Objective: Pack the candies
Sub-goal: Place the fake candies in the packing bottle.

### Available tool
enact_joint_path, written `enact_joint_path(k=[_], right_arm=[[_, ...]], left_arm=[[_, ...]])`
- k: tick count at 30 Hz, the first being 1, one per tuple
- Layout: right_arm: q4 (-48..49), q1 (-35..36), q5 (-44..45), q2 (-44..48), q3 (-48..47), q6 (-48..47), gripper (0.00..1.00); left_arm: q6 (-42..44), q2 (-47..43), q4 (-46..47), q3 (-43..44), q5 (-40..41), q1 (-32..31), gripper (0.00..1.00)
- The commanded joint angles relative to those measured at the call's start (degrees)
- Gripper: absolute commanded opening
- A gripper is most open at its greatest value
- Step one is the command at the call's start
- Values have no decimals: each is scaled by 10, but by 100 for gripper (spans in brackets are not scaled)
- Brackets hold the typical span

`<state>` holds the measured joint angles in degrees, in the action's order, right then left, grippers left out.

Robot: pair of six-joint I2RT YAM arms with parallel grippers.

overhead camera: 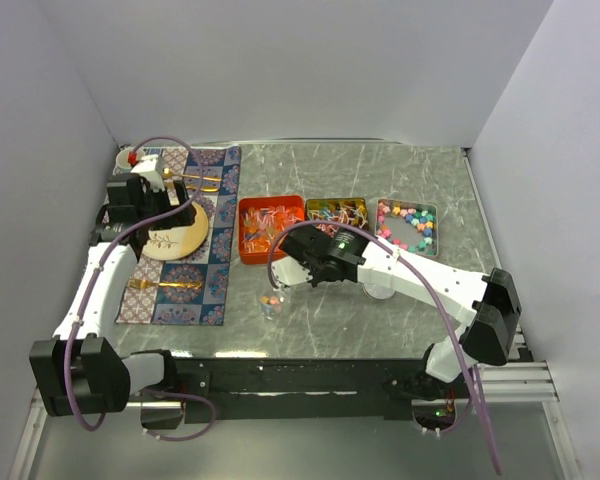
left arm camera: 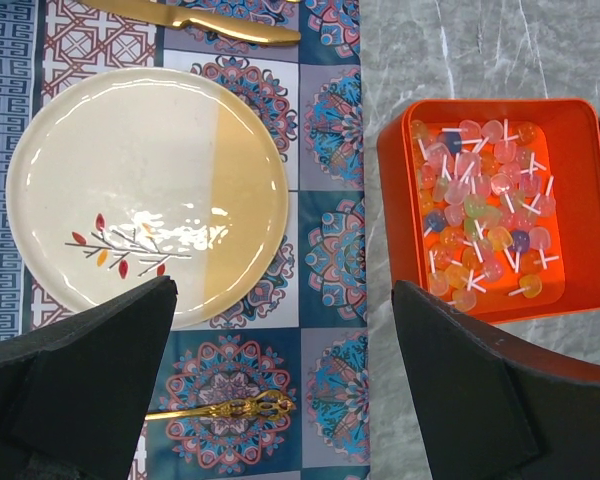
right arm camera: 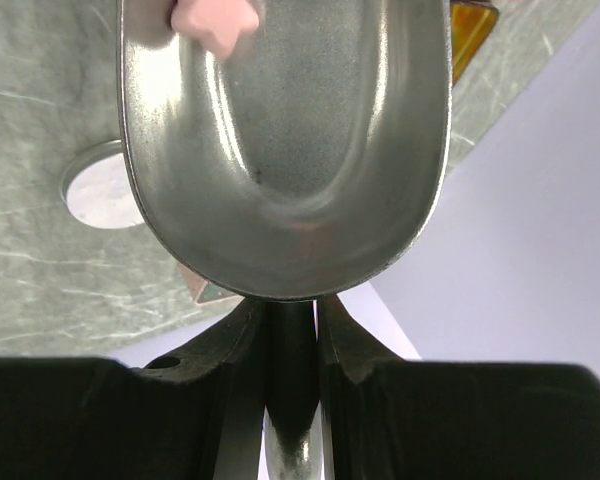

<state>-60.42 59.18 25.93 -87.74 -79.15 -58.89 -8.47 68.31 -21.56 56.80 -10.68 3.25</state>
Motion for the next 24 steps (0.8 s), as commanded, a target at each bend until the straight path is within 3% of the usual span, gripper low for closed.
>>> enact_joint_path(k=[1, 24], right_arm=[[-11, 10, 47, 3, -37, -23, 0], [-82, 69, 124, -18, -99, -53, 0]], left_arm=[[-9, -20, 28, -2, -13, 4, 97], [-17, -40, 35, -10, -24, 6, 96]])
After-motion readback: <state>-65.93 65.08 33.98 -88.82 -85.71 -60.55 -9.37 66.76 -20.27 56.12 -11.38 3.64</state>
